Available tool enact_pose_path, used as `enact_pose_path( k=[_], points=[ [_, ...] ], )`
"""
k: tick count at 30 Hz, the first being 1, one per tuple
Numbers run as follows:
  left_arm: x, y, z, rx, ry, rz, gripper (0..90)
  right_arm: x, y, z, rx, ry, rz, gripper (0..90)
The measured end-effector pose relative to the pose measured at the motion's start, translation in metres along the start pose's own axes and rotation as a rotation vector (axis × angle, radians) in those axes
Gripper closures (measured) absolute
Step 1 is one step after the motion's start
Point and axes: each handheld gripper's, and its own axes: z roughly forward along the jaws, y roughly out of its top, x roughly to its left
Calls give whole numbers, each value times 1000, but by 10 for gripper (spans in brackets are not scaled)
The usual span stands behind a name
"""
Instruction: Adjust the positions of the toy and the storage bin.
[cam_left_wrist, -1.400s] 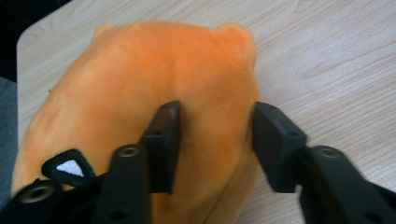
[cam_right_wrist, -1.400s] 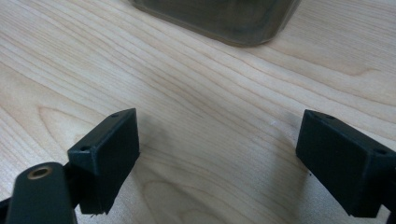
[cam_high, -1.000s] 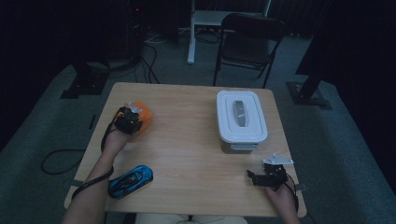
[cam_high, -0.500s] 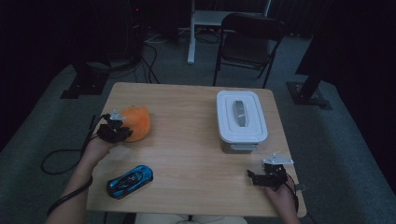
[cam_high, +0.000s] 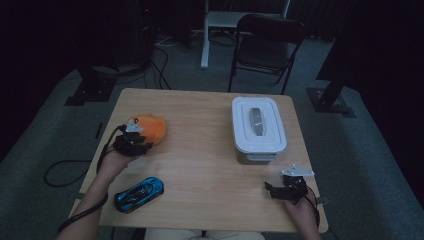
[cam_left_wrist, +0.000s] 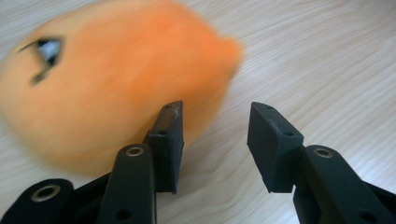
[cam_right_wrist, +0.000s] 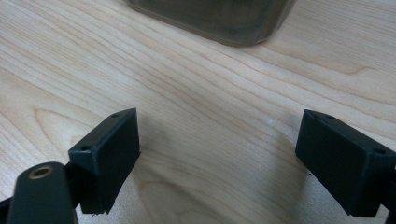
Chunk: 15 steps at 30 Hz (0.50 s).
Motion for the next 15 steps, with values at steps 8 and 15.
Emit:
enact_pose_path(
  k=[8,15],
  points=[
    [-29,27,17,-16,17,110,581,0,0,0,0,0,0,131],
    [-34,36,41,47,126,151,587,0,0,0,0,0,1,131]
  ],
)
